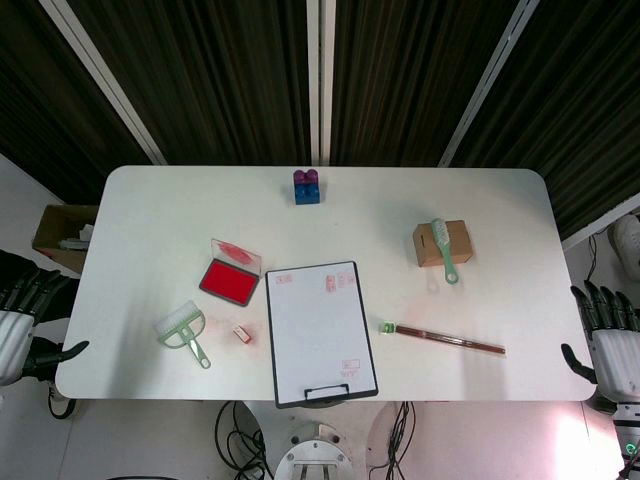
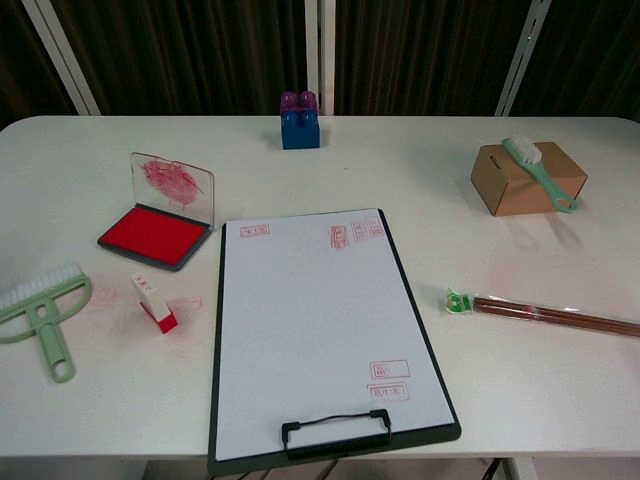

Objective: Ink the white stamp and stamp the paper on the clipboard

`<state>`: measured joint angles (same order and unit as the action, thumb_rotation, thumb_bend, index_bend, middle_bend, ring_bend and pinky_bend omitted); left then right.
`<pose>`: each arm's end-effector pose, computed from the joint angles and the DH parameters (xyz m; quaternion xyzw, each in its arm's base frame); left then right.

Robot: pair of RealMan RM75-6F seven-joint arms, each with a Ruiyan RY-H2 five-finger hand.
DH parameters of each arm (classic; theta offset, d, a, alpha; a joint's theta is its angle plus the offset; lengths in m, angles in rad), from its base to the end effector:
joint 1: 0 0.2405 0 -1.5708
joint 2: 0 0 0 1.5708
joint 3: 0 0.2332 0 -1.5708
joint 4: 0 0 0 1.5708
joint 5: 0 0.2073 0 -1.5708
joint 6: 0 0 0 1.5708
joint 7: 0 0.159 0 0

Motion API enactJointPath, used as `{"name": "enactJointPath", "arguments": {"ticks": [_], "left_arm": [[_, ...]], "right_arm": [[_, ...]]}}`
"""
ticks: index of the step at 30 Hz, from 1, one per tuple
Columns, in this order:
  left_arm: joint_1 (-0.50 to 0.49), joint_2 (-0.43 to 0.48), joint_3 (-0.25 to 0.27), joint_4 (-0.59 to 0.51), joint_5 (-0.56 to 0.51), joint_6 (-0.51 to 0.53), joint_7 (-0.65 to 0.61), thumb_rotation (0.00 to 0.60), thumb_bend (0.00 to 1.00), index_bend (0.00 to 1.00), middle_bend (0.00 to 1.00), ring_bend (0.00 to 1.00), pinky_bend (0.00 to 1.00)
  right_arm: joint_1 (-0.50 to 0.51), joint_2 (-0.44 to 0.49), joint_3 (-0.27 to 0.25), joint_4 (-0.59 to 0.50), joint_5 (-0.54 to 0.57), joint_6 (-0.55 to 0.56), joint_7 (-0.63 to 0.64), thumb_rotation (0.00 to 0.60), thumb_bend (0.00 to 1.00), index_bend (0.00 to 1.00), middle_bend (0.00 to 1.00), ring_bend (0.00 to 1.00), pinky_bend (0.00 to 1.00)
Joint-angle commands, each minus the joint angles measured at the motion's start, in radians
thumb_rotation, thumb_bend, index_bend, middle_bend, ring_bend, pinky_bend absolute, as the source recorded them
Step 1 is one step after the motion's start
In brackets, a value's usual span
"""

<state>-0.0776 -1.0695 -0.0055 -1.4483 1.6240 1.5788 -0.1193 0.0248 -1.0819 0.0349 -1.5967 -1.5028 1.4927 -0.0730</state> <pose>-0.3042 0.1840 0.1812 -0.6368 -0.3230 -0.3938 0.5788 -0.3068 -0.1734 0.1632 0.6068 -0.3690 0.3325 0.6205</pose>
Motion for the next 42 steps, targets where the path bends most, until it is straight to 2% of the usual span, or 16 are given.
{"name": "enactJointPath", "arguments": {"ticks": [1,10,11,13,15,16,18,20,23,27,30,35,42], "left_arm": [[-0.001,-0.001,0.002,0.0,0.0,-0.003,-0.001,0.4,0.03,0.16,0.14,0.07,0.19],[-0.002,0.001,0.005,-0.01,0.017,0.007,0.002,0.398,0.04,0.16,0.14,0.07,0.19],[-0.005,0.002,0.005,-0.013,0.026,0.012,0.0,0.409,0.05,0.16,0.14,0.07,0.19],[-0.013,0.006,0.009,-0.025,0.059,0.022,-0.005,0.473,0.06,0.16,0.14,0.09,0.22],[-0.023,0.009,0.012,-0.037,0.096,0.033,-0.006,0.567,0.07,0.18,0.15,0.18,0.35],[-0.033,0.008,0.014,-0.044,0.125,0.042,-0.005,0.586,0.07,0.18,0.16,0.23,0.42],[-0.053,0.007,0.018,-0.053,0.174,0.043,0.01,0.6,0.07,0.2,0.2,0.41,0.62],[-0.087,0.011,0.02,-0.071,0.227,0.02,0.052,0.6,0.07,0.24,0.26,0.56,0.73],[-0.149,0.015,0.018,-0.122,0.273,-0.057,0.109,0.6,0.07,0.29,0.32,0.71,0.81],[-0.241,0.001,0.007,-0.177,0.285,-0.198,0.152,0.6,0.07,0.32,0.35,0.81,0.86],[-0.302,-0.047,0.0,-0.183,0.294,-0.288,0.203,0.6,0.08,0.33,0.35,0.87,0.9],[-0.366,-0.145,-0.009,-0.15,0.284,-0.398,0.298,0.6,0.12,0.32,0.35,0.9,0.91],[-0.427,-0.261,-0.015,-0.104,0.197,-0.545,0.397,0.6,0.13,0.31,0.34,0.9,0.91]], "right_arm": [[0.001,-0.002,-0.001,0.002,0.003,-0.005,-0.001,0.6,0.22,0.0,0.0,0.0,0.0],[-0.004,0.006,0.001,0.0,0.001,0.006,0.011,0.6,0.22,0.0,0.0,0.0,0.0],[-0.005,0.007,0.001,0.0,0.001,0.006,0.011,0.6,0.22,0.0,0.0,0.0,0.0],[-0.004,0.011,0.003,-0.002,0.002,0.006,0.01,0.6,0.22,0.0,0.0,0.0,0.0],[-0.004,0.013,0.003,-0.004,0.004,0.006,0.011,0.6,0.22,0.0,0.0,0.0,0.0],[-0.004,0.015,0.003,-0.006,0.004,0.005,0.011,0.6,0.22,0.0,0.0,0.0,0.0],[-0.003,0.015,0.002,-0.008,0.005,0.0,0.007,0.6,0.22,0.0,0.0,0.0,0.0],[0.0,0.015,0.001,-0.01,0.005,-0.006,0.0,0.6,0.22,0.0,0.0,0.0,0.0],[0.006,0.014,0.002,-0.017,0.005,-0.016,-0.006,0.6,0.22,0.0,0.0,0.0,0.0],[0.008,0.014,0.001,-0.025,0.008,-0.021,-0.014,0.6,0.22,0.0,0.0,0.0,0.0],[0.002,0.013,0.0,-0.023,0.012,-0.015,-0.01,0.6,0.22,0.0,0.0,0.0,0.0],[-0.007,0.014,0.0,-0.013,0.022,-0.007,-0.002,0.6,0.22,0.0,0.0,0.0,0.0],[-0.013,0.022,0.001,-0.009,0.025,-0.003,0.01,0.6,0.22,0.0,0.0,0.0,0.0]]}}
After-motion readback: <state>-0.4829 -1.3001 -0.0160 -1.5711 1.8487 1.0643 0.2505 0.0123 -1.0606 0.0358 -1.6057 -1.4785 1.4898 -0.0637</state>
